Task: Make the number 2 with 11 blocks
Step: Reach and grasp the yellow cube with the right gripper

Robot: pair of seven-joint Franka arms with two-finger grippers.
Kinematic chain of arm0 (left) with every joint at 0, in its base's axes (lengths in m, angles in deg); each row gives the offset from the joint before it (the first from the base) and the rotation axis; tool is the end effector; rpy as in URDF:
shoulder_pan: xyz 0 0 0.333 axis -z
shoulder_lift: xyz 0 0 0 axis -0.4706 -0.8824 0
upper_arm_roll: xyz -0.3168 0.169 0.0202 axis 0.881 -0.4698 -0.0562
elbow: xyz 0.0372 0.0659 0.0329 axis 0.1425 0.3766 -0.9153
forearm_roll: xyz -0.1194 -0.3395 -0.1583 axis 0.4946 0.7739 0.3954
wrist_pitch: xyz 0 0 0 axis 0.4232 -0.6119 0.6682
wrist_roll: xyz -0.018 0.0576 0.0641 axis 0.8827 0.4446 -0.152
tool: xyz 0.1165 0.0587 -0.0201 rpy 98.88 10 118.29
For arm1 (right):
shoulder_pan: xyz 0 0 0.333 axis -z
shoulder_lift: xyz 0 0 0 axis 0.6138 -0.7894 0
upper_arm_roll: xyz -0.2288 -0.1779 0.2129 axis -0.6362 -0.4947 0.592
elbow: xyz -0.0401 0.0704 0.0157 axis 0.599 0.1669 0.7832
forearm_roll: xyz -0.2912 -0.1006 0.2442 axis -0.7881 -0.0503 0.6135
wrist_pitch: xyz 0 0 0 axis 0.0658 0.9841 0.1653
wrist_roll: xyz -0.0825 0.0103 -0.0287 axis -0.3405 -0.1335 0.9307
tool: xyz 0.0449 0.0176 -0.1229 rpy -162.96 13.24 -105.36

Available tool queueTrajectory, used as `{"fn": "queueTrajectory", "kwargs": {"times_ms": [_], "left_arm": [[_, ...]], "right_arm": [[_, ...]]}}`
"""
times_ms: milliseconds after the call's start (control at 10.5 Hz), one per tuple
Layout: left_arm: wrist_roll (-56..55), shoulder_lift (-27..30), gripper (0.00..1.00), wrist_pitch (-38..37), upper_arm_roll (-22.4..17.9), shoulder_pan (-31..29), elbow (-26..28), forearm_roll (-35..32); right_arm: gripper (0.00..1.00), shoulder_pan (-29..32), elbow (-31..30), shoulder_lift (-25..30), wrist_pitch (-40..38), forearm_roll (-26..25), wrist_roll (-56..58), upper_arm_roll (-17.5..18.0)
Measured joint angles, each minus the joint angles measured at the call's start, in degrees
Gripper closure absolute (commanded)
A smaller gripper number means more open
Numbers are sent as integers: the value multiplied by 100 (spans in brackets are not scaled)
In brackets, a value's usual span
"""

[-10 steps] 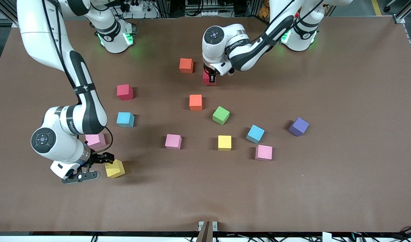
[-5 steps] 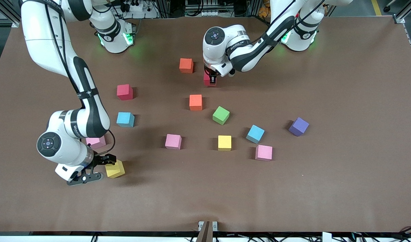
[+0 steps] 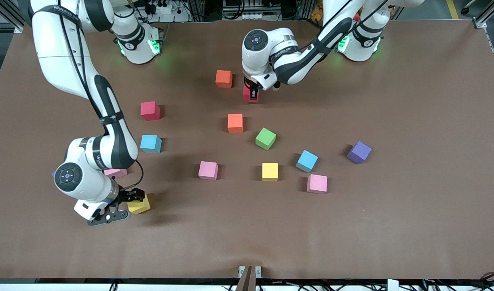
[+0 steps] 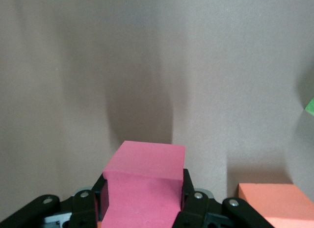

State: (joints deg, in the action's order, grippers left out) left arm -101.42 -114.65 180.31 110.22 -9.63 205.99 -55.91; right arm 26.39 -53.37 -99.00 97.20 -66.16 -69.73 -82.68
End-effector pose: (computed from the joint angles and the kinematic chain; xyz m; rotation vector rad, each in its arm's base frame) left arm 0.2980 -0.5184 0.2644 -2.2314 -2.1190 0.1727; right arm 0.7645 0.0907 0.2451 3.1019 0.3496 0.1039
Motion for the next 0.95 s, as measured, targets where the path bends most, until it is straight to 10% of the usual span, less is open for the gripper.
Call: {"fn": "queueTrajectory", "kwargs": {"times_ms": [953], "left_arm": [[-232, -338, 100, 7, -49, 633, -291, 0]], "right_arm": [[0, -2, -8, -200, 297, 5, 0, 31]]}}
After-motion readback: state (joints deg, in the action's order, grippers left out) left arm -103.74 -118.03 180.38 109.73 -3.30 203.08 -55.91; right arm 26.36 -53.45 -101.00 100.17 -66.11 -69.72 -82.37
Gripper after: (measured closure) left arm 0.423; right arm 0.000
